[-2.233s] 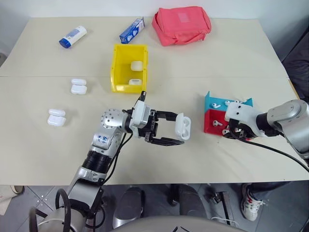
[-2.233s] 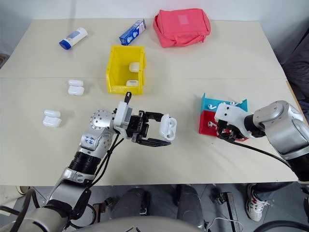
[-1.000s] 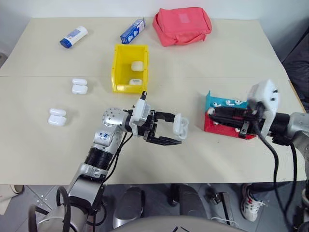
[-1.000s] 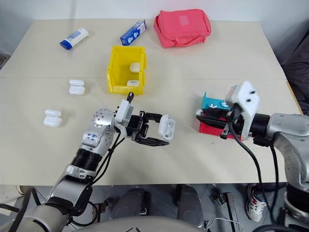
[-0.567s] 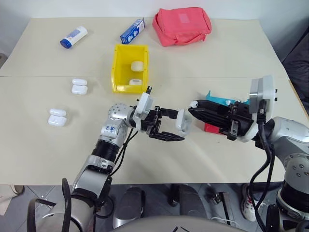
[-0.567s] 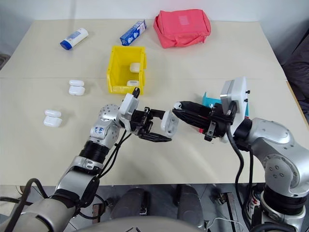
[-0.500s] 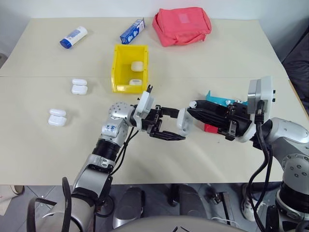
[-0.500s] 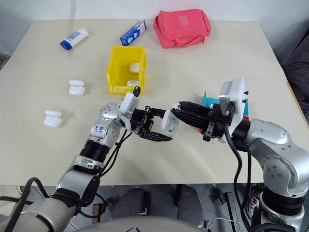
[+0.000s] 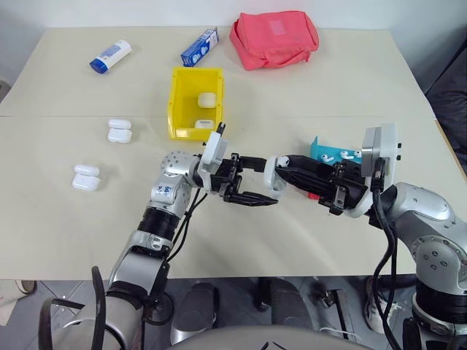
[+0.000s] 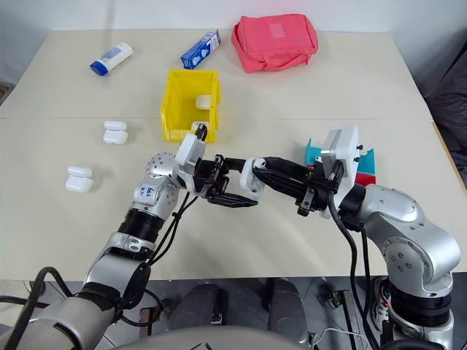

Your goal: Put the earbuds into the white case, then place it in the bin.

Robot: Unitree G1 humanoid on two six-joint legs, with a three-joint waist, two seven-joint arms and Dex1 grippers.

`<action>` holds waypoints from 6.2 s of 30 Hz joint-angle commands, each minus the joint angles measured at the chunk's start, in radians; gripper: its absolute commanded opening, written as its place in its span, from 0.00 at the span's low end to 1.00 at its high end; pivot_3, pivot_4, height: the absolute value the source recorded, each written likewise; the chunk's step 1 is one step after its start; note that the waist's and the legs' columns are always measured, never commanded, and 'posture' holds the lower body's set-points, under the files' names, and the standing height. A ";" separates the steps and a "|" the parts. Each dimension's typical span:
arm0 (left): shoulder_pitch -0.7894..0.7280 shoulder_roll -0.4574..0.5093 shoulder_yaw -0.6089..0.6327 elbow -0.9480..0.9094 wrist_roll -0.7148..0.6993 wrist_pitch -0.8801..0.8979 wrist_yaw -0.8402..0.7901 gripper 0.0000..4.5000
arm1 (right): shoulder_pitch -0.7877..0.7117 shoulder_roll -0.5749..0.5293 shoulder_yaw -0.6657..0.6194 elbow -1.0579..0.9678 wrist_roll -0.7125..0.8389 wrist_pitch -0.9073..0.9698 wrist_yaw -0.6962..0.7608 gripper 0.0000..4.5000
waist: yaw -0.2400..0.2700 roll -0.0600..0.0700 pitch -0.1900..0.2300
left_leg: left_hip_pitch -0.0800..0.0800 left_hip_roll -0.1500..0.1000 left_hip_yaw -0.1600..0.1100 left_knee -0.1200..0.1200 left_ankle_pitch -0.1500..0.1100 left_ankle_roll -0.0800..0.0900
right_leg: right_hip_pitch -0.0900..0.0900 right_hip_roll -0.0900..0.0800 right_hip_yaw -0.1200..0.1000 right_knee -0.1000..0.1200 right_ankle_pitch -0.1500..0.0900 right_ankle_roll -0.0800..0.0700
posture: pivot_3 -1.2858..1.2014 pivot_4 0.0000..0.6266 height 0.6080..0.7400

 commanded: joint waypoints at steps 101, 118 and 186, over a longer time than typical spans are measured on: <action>-0.210 -0.039 0.120 0.394 0.016 -0.291 -0.103 0.61 | 0.730 -0.222 -0.741 -0.135 -0.011 0.057 -0.160 0.55 | 0.004 -0.001 -0.001 | -0.001 0.000 0.008 -0.003 -0.011 0.012 | 0.000 0.001 0.009 -0.008 0.003 0.005 | 0.52 0.24 1.00; -0.019 -0.017 0.086 0.074 0.007 -0.205 -0.014 0.61 | 0.099 -0.527 -0.128 0.294 -0.272 0.079 -0.142 0.98 | -0.002 0.003 -0.003 | -0.001 -0.001 0.008 -0.001 -0.006 0.008 | -0.002 -0.001 0.010 -0.009 0.005 0.005 | 0.52 0.24 1.00; 0.132 0.042 0.060 -0.170 0.008 -0.114 0.094 0.61 | -0.840 -0.129 0.516 1.433 -0.952 -0.348 0.430 0.60 | -0.051 0.008 -0.003 | -0.001 -0.001 0.008 0.000 -0.002 0.002 | -0.003 -0.001 0.008 -0.007 0.006 0.006 | 0.52 0.24 1.00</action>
